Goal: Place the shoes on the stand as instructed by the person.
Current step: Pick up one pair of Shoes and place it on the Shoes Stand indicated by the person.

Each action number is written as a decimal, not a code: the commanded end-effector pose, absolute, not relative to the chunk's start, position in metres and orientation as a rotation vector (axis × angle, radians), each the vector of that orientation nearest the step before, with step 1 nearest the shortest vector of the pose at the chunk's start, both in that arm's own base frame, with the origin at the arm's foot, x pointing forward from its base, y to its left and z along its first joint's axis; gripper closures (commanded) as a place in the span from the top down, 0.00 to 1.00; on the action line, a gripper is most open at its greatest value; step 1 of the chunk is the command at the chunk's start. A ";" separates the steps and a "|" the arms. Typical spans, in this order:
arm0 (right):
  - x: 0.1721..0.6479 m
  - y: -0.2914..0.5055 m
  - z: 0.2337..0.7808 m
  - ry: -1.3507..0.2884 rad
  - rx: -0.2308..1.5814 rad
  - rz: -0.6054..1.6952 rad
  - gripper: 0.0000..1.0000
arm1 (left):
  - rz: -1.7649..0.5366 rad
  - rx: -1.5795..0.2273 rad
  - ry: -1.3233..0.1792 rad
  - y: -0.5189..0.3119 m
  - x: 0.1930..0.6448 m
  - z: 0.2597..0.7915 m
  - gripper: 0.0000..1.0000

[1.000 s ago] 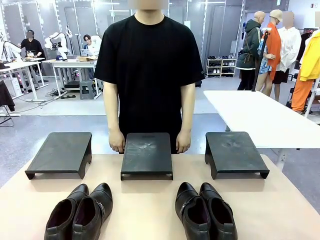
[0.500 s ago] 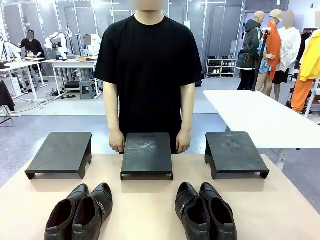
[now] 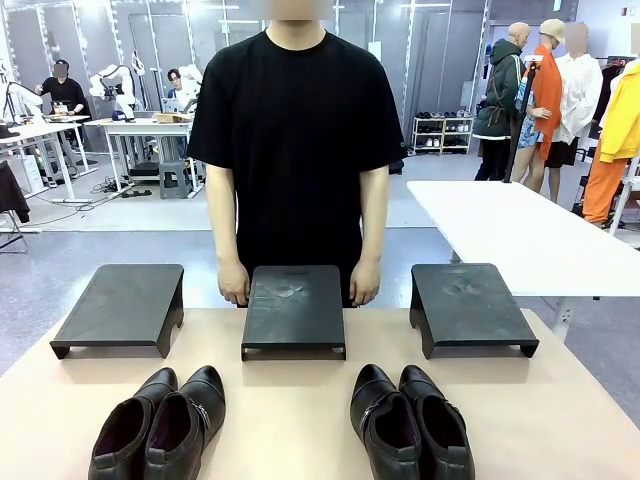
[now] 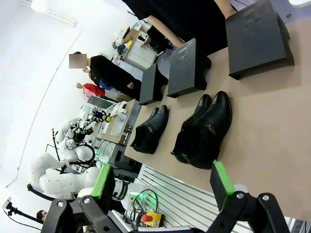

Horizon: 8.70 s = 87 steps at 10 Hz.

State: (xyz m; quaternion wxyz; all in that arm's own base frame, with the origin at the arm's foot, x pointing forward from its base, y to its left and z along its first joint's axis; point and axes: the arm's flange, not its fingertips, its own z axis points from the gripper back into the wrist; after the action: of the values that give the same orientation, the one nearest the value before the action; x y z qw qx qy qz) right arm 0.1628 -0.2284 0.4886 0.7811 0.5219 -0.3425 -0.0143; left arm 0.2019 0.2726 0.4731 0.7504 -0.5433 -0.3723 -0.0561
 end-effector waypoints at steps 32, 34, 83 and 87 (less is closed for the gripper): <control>0.304 0.033 0.527 -0.112 0.606 0.081 1.00 | -0.141 -1.197 -0.822 0.275 0.200 0.474 1.00; 0.322 0.071 0.501 -0.076 0.525 0.094 1.00 | -0.141 -1.197 -0.822 0.275 0.200 0.474 1.00; 0.370 0.039 0.481 -0.267 -0.007 0.039 0.08 | -0.141 -1.197 -0.822 0.275 0.200 0.474 1.00; 0.452 0.027 0.503 -0.334 -0.025 0.064 0.08 | -0.141 -1.197 -0.822 0.275 0.200 0.474 1.00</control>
State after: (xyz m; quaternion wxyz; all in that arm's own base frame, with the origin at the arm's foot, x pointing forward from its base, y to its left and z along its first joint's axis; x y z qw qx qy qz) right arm 0.4276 0.0262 0.4965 0.9873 -0.0040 -0.1569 0.0256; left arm 0.2017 0.2726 0.4729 0.7500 -0.5444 -0.3715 -0.0561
